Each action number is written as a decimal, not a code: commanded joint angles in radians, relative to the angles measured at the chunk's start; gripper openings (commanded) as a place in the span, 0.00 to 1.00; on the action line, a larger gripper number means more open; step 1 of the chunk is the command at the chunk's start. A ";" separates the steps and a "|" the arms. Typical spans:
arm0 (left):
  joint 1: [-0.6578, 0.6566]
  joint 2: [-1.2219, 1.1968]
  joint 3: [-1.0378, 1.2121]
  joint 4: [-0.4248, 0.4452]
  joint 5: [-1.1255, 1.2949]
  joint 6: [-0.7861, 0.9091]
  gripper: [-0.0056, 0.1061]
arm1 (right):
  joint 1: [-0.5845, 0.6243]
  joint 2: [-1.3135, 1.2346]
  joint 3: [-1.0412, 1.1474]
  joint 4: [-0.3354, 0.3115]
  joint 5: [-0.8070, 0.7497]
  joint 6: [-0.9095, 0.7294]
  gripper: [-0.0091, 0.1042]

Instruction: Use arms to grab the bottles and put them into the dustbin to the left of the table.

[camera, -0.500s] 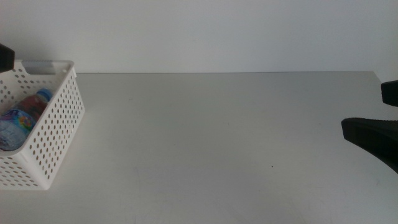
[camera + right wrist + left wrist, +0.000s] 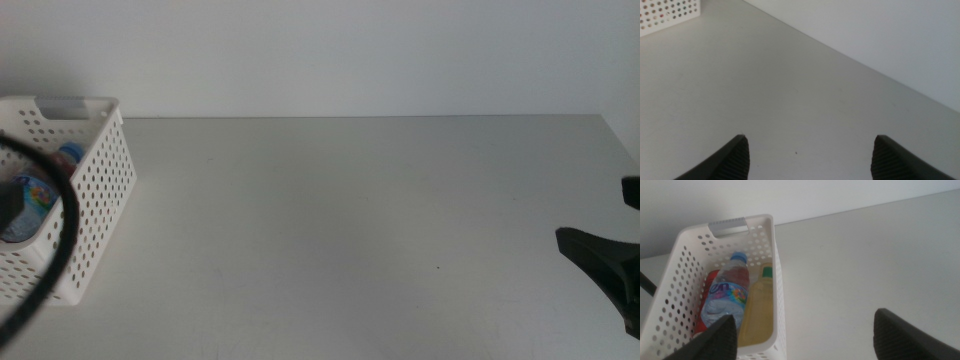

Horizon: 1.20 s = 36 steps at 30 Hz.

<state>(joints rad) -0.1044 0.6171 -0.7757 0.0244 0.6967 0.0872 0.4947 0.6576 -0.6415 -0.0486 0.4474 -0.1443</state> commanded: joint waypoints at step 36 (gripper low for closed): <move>-0.003 -0.656 0.807 -0.124 -0.469 -0.016 0.89 | -0.516 -0.693 0.647 0.111 -0.107 -0.005 0.63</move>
<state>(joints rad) -0.1044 -0.0112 0.0284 -0.0840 0.3063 0.0872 -0.0146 -0.0134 0.0145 0.0624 0.4147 -0.1443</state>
